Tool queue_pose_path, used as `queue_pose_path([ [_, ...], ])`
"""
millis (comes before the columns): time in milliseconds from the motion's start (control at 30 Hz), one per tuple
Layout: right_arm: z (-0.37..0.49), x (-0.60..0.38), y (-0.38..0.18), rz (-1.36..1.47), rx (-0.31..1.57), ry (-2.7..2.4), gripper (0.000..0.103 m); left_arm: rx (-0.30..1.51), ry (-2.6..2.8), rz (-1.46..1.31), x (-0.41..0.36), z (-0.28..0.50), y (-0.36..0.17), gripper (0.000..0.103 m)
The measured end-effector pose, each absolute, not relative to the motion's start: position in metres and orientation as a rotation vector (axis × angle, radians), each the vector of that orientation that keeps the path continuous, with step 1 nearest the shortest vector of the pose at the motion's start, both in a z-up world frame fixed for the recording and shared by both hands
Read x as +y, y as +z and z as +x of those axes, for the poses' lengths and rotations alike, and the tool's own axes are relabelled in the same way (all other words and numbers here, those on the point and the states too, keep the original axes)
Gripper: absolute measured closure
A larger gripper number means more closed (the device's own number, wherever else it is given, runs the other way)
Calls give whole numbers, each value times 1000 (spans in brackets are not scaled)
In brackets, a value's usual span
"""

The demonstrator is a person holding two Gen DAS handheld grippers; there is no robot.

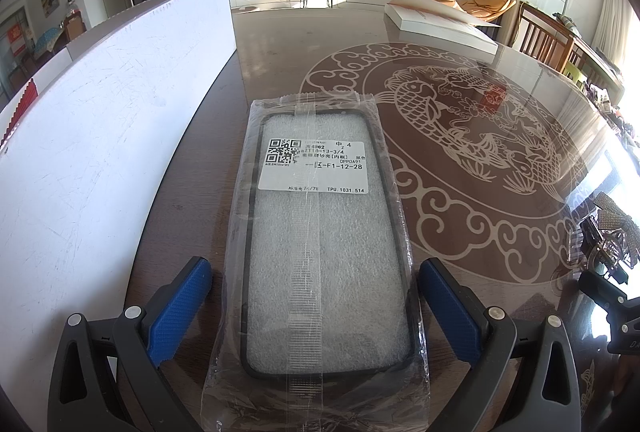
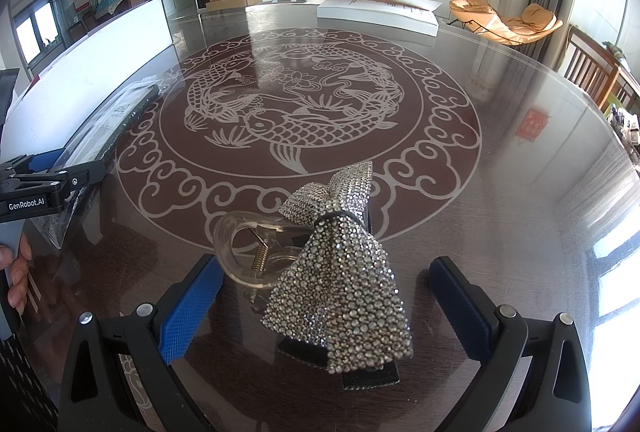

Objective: Organize objects

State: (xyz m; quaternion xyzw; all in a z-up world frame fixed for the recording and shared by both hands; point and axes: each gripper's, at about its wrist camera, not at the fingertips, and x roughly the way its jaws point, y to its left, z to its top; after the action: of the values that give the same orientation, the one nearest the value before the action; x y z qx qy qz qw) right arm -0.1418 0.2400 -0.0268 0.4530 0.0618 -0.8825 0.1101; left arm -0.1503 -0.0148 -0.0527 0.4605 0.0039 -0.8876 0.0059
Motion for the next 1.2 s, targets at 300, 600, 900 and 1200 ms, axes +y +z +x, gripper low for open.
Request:
queue_pose_path([
  [300,-142,240,-27,1331,182,-2594,0,9,-2777,1446,-15,-151,-53,0],
  [600,-140,243,-16,1294,185,-2592,54,-29,-2878,1411,-5,-145,-49,28],
  [900,-120,227,26,1197,109,-2532,54,244,-3084,1182,-14,-107,3,28],
  [1200,-134,82,123,886,53,-2283,54,403,-2966,874,-134,-59,94,28],
])
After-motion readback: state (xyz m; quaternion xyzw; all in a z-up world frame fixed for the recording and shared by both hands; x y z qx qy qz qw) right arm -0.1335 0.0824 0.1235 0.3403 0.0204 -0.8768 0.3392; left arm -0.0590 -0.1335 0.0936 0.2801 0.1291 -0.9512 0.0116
